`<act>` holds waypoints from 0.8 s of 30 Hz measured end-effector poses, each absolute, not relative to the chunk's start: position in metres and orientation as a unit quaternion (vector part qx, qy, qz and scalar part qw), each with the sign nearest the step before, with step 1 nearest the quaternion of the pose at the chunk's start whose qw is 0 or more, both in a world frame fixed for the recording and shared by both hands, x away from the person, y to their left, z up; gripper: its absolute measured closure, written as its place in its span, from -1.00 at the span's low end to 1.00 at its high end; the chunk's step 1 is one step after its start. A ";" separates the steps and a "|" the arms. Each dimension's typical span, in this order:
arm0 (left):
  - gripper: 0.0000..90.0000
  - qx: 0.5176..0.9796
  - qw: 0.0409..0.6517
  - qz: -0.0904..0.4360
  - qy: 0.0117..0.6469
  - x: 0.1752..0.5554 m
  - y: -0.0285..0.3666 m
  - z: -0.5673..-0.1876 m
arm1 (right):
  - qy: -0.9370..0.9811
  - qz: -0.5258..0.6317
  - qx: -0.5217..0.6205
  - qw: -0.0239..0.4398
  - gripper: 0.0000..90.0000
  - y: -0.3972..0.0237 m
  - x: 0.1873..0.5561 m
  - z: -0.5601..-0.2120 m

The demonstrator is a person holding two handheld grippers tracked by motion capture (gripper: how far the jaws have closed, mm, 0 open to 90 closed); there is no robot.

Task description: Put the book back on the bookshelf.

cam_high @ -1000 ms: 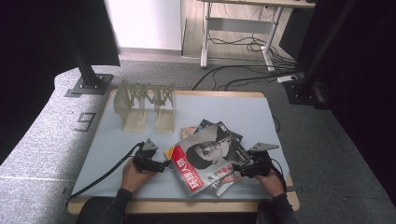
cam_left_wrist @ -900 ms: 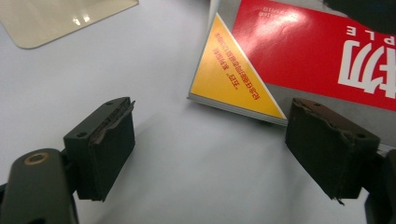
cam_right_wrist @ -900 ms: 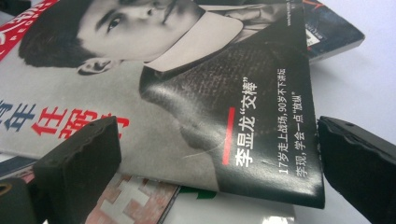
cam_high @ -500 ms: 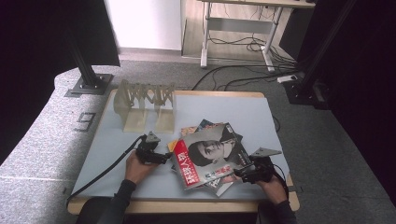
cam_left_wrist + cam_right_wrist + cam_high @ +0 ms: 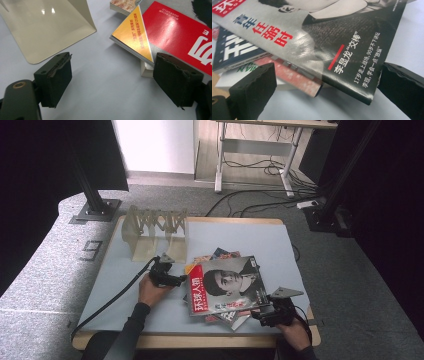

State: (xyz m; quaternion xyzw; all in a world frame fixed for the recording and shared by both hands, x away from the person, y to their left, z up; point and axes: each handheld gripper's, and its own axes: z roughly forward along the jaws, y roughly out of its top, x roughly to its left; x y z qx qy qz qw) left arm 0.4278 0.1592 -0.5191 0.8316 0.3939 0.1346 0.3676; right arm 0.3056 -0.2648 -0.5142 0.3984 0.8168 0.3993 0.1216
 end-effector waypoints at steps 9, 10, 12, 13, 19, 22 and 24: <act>-0.67 0.832 0.369 0.131 0.393 0.429 0.160 -0.519 | 0.823 0.396 0.389 0.120 -0.98 -0.259 0.288 -0.515; -0.67 0.832 0.368 0.132 0.394 0.429 0.160 -0.519 | 0.822 0.397 0.389 0.121 -0.99 -0.258 0.286 -0.515; -0.67 0.831 0.369 0.131 0.395 0.428 0.160 -0.519 | 0.824 0.396 0.388 0.120 -0.99 -0.257 0.283 -0.516; -0.67 0.831 0.369 0.132 0.396 0.428 0.160 -0.519 | 0.825 0.393 0.387 0.123 -0.99 -0.256 0.282 -0.516; -0.61 0.821 0.387 0.129 0.400 0.417 0.163 -0.513 | 0.821 0.399 0.388 0.127 -0.94 -0.259 0.290 -0.510; -0.61 0.820 0.395 0.122 0.396 0.404 0.167 -0.511 | 0.818 0.406 0.384 0.136 -0.94 -0.258 0.301 -0.504; -0.61 0.821 0.397 0.121 0.392 0.394 0.167 -0.512 | 0.818 0.410 0.378 0.141 -0.94 -0.256 0.310 -0.500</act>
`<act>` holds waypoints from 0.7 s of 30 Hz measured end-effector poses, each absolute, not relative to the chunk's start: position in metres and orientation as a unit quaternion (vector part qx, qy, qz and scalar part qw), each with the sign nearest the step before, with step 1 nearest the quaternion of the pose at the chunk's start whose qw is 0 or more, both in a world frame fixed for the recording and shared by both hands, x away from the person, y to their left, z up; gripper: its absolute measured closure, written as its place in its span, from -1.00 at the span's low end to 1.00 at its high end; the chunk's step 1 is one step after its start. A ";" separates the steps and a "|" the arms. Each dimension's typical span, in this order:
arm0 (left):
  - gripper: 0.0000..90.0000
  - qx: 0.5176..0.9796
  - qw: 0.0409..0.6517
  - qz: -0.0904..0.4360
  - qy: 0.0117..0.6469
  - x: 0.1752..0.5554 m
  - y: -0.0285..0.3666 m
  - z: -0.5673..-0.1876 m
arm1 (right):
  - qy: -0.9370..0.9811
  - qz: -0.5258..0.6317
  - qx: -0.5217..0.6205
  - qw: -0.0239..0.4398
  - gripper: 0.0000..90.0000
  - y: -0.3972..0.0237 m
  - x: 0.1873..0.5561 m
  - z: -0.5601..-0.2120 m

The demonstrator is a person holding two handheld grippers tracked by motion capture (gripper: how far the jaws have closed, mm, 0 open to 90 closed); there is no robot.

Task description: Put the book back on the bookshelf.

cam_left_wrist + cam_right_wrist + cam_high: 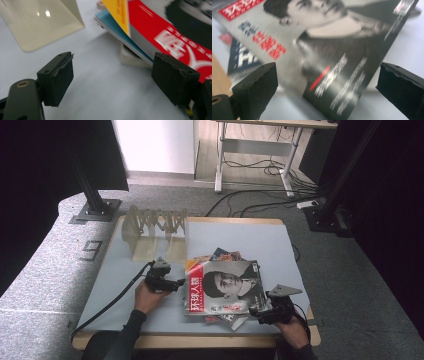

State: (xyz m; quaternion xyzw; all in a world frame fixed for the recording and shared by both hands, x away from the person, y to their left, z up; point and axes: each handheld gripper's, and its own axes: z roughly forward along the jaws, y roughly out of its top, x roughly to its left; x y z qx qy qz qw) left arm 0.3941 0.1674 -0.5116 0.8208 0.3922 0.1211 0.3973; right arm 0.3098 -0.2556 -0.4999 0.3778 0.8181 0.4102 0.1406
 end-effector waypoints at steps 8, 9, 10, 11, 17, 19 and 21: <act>-0.62 0.822 0.419 0.108 0.371 0.358 0.166 -0.508 | 0.827 0.411 0.357 0.141 -0.95 -0.239 0.353 -0.495; -0.63 0.822 0.420 0.106 0.369 0.354 0.166 -0.508 | 0.828 0.410 0.356 0.141 -0.95 -0.238 0.358 -0.495; -0.64 0.820 0.423 0.104 0.370 0.351 0.166 -0.508 | 0.828 0.409 0.356 0.141 -0.95 -0.237 0.364 -0.495; -0.65 0.819 0.426 0.101 0.370 0.347 0.165 -0.508 | 0.828 0.407 0.358 0.142 -0.95 -0.235 0.374 -0.496; -0.67 0.821 0.431 0.097 0.361 0.328 0.160 -0.513 | 0.831 0.403 0.356 0.140 -0.95 -0.229 0.398 -0.494; -0.67 0.822 0.432 0.097 0.359 0.322 0.159 -0.514 | 0.832 0.402 0.355 0.141 -0.95 -0.226 0.406 -0.494; -0.67 0.821 0.435 0.096 0.357 0.317 0.157 -0.515 | 0.834 0.401 0.354 0.139 -0.95 -0.223 0.415 -0.494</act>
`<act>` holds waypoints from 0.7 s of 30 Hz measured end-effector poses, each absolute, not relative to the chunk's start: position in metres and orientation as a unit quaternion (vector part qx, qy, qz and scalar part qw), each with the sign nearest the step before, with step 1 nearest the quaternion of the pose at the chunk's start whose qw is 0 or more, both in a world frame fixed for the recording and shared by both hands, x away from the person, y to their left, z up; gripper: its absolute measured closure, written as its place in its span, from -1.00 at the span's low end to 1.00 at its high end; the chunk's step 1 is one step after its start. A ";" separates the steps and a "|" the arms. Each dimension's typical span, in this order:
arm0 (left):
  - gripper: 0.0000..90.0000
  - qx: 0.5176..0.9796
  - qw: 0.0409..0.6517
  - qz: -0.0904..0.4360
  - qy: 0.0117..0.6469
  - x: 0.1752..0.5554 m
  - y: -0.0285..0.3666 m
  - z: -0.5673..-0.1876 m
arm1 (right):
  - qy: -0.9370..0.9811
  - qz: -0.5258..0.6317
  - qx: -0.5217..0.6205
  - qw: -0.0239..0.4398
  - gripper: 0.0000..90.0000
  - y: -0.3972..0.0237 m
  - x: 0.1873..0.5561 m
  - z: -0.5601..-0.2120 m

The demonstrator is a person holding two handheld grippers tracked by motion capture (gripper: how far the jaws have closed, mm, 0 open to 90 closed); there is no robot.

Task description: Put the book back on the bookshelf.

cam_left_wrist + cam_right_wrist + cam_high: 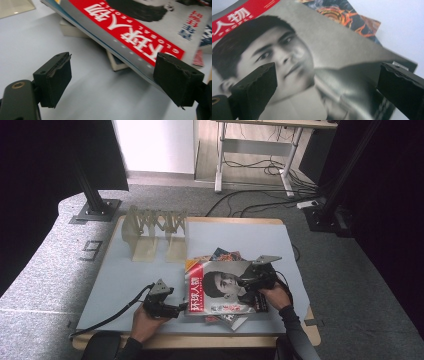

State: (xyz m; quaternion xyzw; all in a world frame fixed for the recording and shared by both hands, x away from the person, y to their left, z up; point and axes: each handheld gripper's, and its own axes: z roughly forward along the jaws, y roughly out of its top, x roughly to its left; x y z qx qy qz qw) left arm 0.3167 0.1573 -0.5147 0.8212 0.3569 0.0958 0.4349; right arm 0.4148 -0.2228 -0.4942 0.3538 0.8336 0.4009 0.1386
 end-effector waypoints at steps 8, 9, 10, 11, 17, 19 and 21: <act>-0.68 0.817 0.446 0.084 0.355 0.303 0.155 -0.519 | 0.838 0.395 0.352 0.130 -0.95 -0.209 0.442 -0.498; -0.68 0.817 0.447 0.084 0.355 0.302 0.155 -0.519 | 0.840 0.394 0.351 0.128 -0.95 -0.207 0.445 -0.498; -0.68 0.817 0.448 0.082 0.355 0.300 0.155 -0.519 | 0.840 0.393 0.352 0.128 -0.95 -0.206 0.448 -0.499; -0.67 0.816 0.449 0.080 0.354 0.299 0.155 -0.519 | 0.841 0.392 0.351 0.128 -0.95 -0.203 0.452 -0.499; -0.68 0.821 0.443 0.084 0.349 0.293 0.153 -0.522 | 0.842 0.391 0.349 0.125 -0.95 -0.198 0.459 -0.499; -0.67 0.821 0.443 0.083 0.349 0.294 0.153 -0.522 | 0.846 0.388 0.343 0.127 -0.95 -0.196 0.461 -0.499; -0.67 0.822 0.443 0.082 0.349 0.294 0.153 -0.522 | 0.847 0.387 0.344 0.125 -0.94 -0.195 0.463 -0.499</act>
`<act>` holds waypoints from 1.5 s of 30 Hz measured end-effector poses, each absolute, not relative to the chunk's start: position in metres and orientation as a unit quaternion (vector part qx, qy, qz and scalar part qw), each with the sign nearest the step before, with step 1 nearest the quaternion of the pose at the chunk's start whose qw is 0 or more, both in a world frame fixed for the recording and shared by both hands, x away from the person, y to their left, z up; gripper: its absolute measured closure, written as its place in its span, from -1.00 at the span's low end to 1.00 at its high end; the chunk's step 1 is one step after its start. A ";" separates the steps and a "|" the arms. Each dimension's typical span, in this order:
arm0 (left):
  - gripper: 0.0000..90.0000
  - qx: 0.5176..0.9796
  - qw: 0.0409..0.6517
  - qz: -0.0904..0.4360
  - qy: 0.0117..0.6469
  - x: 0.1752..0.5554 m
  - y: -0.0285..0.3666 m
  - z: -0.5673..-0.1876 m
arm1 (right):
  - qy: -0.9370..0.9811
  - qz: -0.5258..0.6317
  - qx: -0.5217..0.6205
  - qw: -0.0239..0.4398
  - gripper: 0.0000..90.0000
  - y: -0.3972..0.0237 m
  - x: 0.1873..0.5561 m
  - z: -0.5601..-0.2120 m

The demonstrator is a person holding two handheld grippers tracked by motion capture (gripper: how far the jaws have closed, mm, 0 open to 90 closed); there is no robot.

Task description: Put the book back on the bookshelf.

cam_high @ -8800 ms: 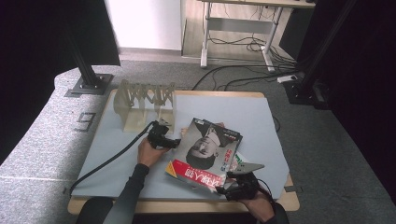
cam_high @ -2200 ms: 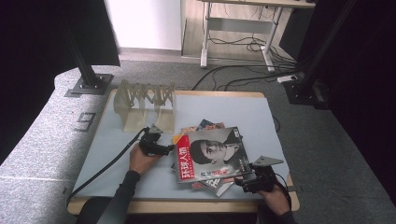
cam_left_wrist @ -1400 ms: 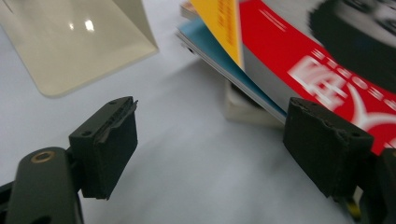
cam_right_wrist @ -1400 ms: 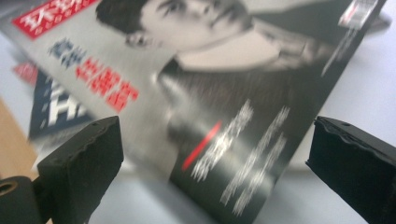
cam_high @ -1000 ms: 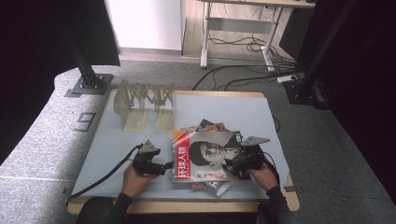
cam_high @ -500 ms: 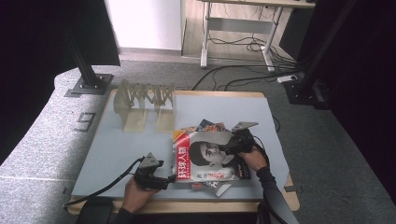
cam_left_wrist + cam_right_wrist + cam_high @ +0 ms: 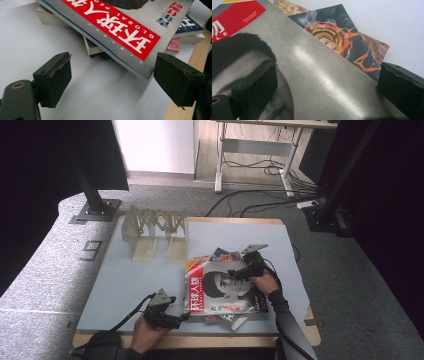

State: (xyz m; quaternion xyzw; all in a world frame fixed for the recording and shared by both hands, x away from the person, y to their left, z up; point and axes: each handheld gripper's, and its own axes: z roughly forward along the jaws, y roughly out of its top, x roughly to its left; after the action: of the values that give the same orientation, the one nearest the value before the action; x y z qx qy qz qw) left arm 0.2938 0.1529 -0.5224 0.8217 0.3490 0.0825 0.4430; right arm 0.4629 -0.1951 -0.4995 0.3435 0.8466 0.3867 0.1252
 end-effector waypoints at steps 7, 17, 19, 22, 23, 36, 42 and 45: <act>-0.68 0.822 0.444 0.083 0.348 0.294 0.152 -0.523 | 0.850 0.382 0.342 0.116 -0.92 -0.196 0.469 -0.501; -0.67 0.820 0.432 0.101 0.362 0.303 0.157 -0.522 | 0.844 0.381 0.355 0.128 -0.93 -0.208 0.455 -0.502; -0.67 0.820 0.428 0.105 0.365 0.307 0.159 -0.521 | 0.843 0.380 0.358 0.132 -0.94 -0.213 0.450 -0.503; -0.68 0.820 0.423 0.112 0.370 0.314 0.162 -0.520 | 0.840 0.382 0.362 0.135 -0.94 -0.219 0.442 -0.503; -0.68 0.820 0.420 0.115 0.371 0.316 0.163 -0.520 | 0.838 0.382 0.364 0.136 -0.94 -0.221 0.439 -0.503; -0.67 0.824 0.401 0.132 0.379 0.344 0.166 -0.516 | 0.833 0.382 0.377 0.134 -0.94 -0.243 0.410 -0.504; -0.67 0.826 0.392 0.140 0.379 0.358 0.163 -0.514 | 0.829 0.386 0.384 0.126 -0.93 -0.250 0.400 -0.505; -0.67 0.828 0.387 0.145 0.379 0.367 0.161 -0.512 | 0.830 0.386 0.384 0.124 -0.93 -0.252 0.395 -0.506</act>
State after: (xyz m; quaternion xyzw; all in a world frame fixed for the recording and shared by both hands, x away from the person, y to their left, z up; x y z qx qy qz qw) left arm 0.3667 0.1613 -0.5122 0.8281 0.3790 0.1447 0.3868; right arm 0.3945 -0.2522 -0.5056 0.3841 0.8295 0.3860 0.1239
